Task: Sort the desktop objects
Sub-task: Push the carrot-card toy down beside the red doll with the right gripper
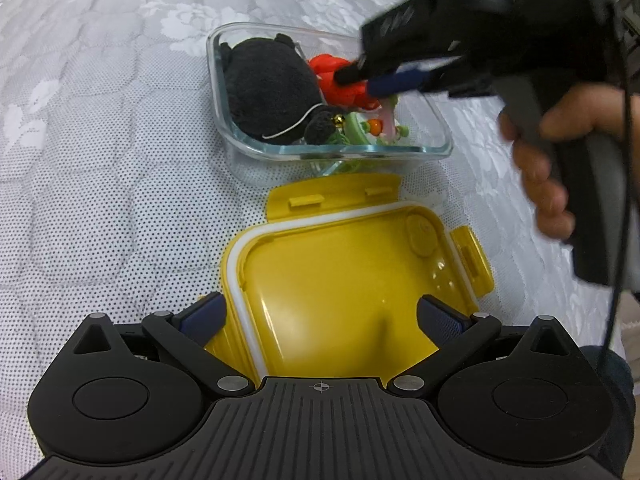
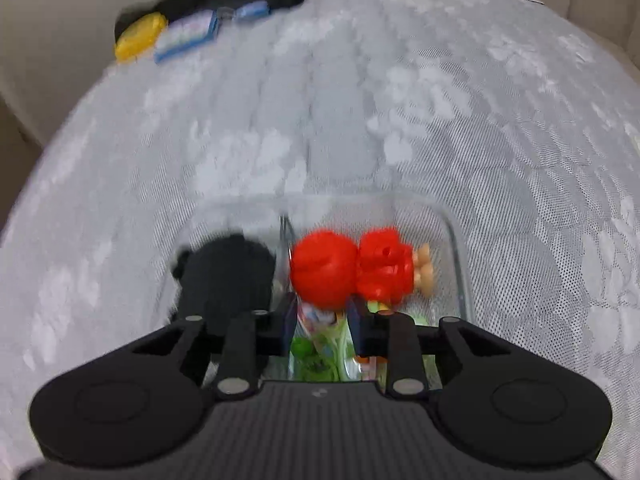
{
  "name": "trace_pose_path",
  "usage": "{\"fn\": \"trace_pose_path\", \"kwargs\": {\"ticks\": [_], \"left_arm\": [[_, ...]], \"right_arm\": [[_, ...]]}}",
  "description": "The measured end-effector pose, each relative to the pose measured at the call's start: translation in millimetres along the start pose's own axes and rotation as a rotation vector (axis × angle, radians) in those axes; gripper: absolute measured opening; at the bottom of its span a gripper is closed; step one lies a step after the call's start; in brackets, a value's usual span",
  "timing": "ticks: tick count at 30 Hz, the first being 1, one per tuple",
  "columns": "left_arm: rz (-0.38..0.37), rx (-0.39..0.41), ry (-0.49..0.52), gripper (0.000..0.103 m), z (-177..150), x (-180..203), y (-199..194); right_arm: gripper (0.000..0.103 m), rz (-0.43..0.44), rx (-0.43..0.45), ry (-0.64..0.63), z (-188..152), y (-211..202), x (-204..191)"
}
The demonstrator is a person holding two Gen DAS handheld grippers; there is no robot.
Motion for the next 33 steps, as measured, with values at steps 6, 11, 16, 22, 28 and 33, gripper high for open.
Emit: {"fn": "trace_pose_path", "kwargs": {"ticks": [6, 11, 16, 22, 28, 33], "left_arm": [[0.004, -0.001, 0.003, 0.103, 0.1, 1.2, 0.2], [0.007, -0.002, 0.009, 0.103, 0.0, 2.1, 0.6], [0.009, -0.003, 0.014, 0.103, 0.1, 2.3, 1.3], [0.011, -0.004, 0.016, 0.103, 0.4, 1.9, 2.5], [0.015, -0.005, 0.025, 0.103, -0.7, 3.4, 1.1], [0.009, -0.005, 0.015, 0.103, -0.5, 2.2, 0.4]], "right_arm": [[0.052, -0.010, -0.019, -0.029, -1.2, -0.5, -0.8], [0.052, -0.019, -0.036, -0.052, -2.2, -0.9, -1.4], [0.043, -0.028, -0.052, -0.076, -3.2, -1.4, -2.0], [0.002, -0.038, -0.071, -0.105, -4.4, -2.0, -2.7], [0.004, -0.048, -0.091, -0.133, -5.5, -2.6, -3.3], [0.034, -0.057, -0.107, -0.157, -6.4, -3.1, -3.8]]}}
Point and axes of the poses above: each gripper's, at about its wrist camera, not at the fingertips, and y roughly the way its jaws point, x to its right, z to its top, the point moved 7 cm from there along y, roughly the way its jaws point, and after that the axes turned 2 degrees about -y, right-handed, at the moved point
